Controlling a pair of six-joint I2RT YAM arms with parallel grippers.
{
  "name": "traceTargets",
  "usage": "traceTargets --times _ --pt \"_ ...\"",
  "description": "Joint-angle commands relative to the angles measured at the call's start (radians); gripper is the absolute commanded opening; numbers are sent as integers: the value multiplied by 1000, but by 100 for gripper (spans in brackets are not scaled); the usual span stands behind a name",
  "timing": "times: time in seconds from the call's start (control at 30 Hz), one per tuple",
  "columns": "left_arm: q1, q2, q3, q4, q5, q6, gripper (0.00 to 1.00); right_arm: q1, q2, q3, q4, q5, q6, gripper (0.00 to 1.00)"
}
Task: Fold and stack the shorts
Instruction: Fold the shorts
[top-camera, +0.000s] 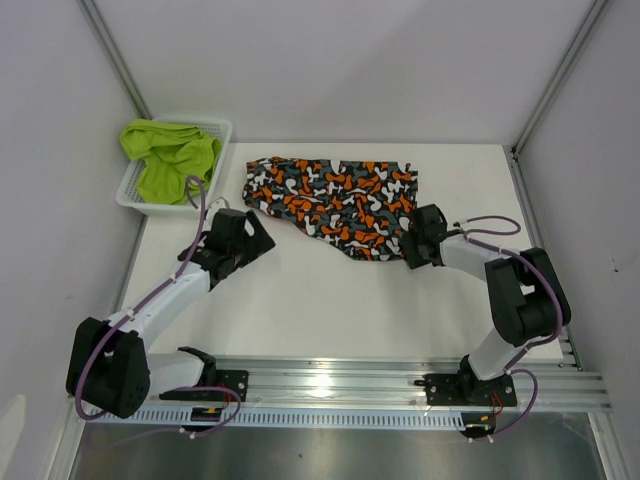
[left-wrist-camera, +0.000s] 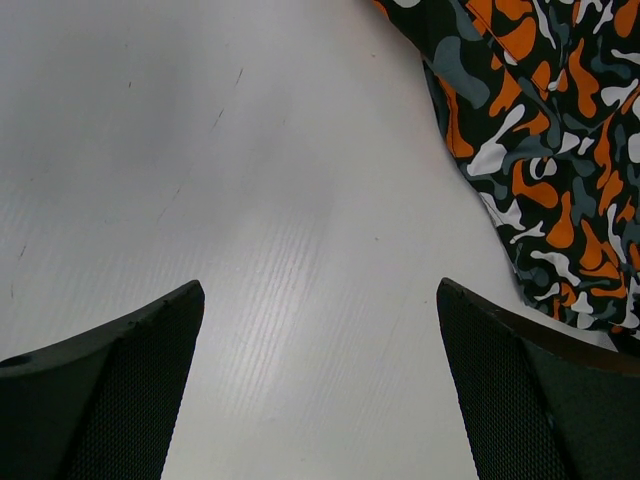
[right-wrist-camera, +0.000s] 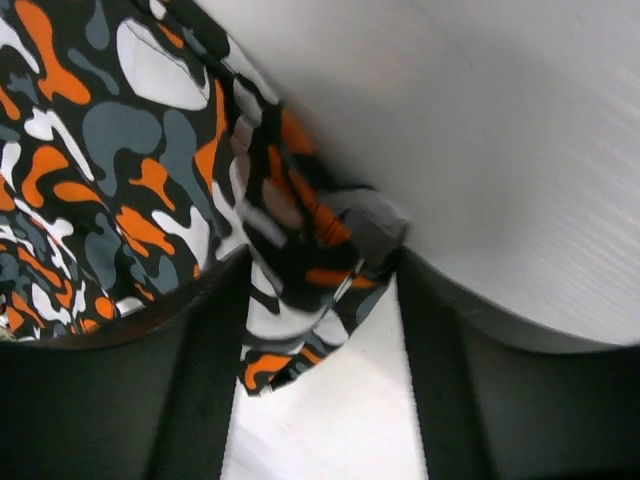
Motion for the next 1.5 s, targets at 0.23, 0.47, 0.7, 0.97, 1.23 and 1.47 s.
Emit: traceTargets --times 0.23,0.47,0.7,0.97,1.23,1.47 --pt "-12 -6 -15 33 -50 -8 99 -21 69 4 -30 52 -52 0" --pt "-12 -30 -25 37 -62 -13 99 -145 -145 -147 -142 77 -178 0" --pt "-12 -32 -25 39 -70 -13 99 -281 -304 -102 -202 137 -369 11" --pt "-12 -33 -25 31 -99 -6 99 -152 -127 332 -355 267 -649 91" --pt "-7 -72 -47 63 -110 4 99 165 27 441 -49 -6 -948 95" --pt "115 -213 -147 57 -108 -71 99 395 380 843 -151 -44 -1087 93"
